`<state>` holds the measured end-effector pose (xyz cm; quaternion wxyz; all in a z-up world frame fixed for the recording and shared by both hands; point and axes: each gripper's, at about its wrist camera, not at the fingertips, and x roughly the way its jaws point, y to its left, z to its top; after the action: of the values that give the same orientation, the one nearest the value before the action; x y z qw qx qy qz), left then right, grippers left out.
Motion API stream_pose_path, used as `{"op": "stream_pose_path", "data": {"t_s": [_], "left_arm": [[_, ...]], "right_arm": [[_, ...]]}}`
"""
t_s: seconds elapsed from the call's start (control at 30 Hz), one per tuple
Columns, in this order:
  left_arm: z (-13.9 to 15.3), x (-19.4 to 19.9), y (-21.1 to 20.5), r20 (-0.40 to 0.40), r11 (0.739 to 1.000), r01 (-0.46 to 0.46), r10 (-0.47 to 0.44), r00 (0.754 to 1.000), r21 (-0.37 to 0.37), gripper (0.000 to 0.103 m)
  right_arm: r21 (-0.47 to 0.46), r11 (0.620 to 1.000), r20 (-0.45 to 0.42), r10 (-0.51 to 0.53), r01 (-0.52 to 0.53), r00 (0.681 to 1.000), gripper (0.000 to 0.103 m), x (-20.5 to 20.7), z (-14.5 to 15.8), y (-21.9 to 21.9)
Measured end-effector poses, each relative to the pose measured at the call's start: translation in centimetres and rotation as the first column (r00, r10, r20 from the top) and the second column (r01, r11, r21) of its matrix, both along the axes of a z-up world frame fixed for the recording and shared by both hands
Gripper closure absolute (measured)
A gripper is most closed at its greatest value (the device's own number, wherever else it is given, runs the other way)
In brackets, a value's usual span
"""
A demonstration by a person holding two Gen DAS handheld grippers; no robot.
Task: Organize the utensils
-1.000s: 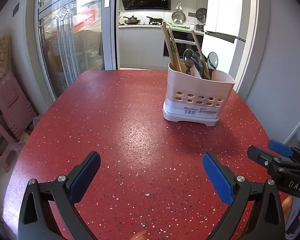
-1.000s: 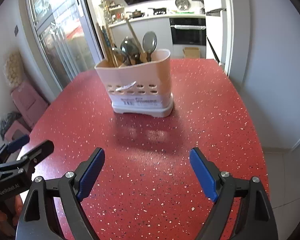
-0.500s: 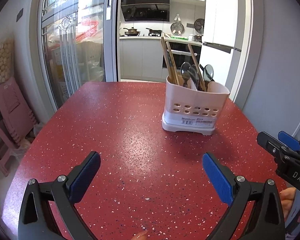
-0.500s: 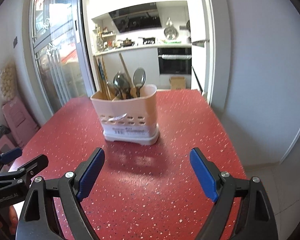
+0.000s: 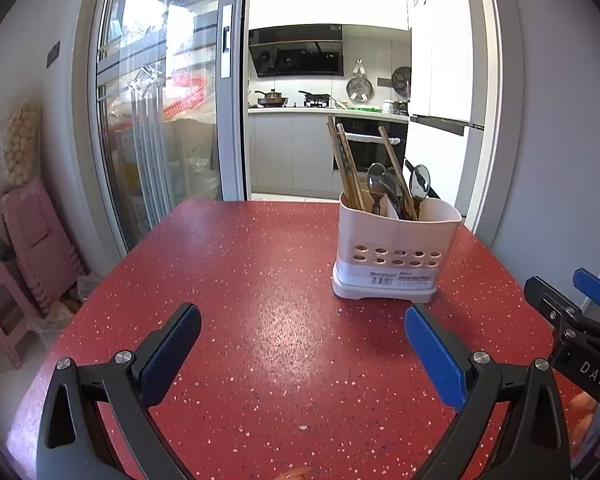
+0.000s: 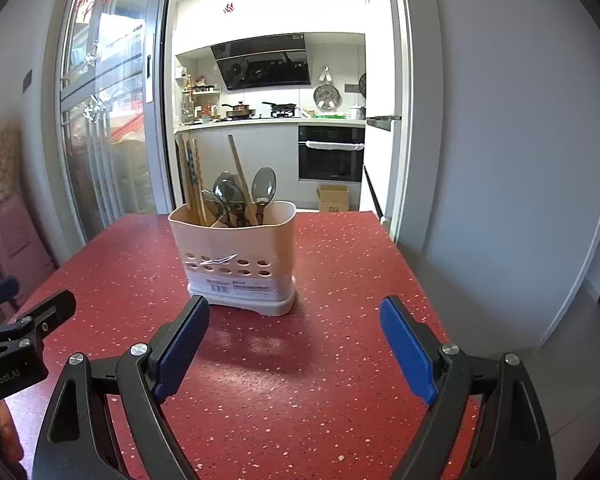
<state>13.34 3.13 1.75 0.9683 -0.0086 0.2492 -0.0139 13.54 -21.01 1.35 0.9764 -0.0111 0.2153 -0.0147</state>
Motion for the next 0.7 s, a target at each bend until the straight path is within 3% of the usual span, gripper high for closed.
{"op": "stream_pose_path", "data": {"t_s": [0.23, 0.7], "left_arm": [[-0.8, 0.0, -1.5, 0.037, 0.997, 0.005, -0.008, 0.999, 0.074, 0.0], [-2.7, 0.4, -1.8, 0.004, 0.999, -0.007, 0.007, 1.0, 0.053, 0.0]], "right_arm": [[-0.01, 0.999, 0.026, -0.036, 0.036, 0.999, 0.014, -0.2, -0.2, -0.2], [-0.027, 0.999, 0.051, -0.044, 0.046, 0.998, 0.014, -0.4, -1.4, -0.4]]}}
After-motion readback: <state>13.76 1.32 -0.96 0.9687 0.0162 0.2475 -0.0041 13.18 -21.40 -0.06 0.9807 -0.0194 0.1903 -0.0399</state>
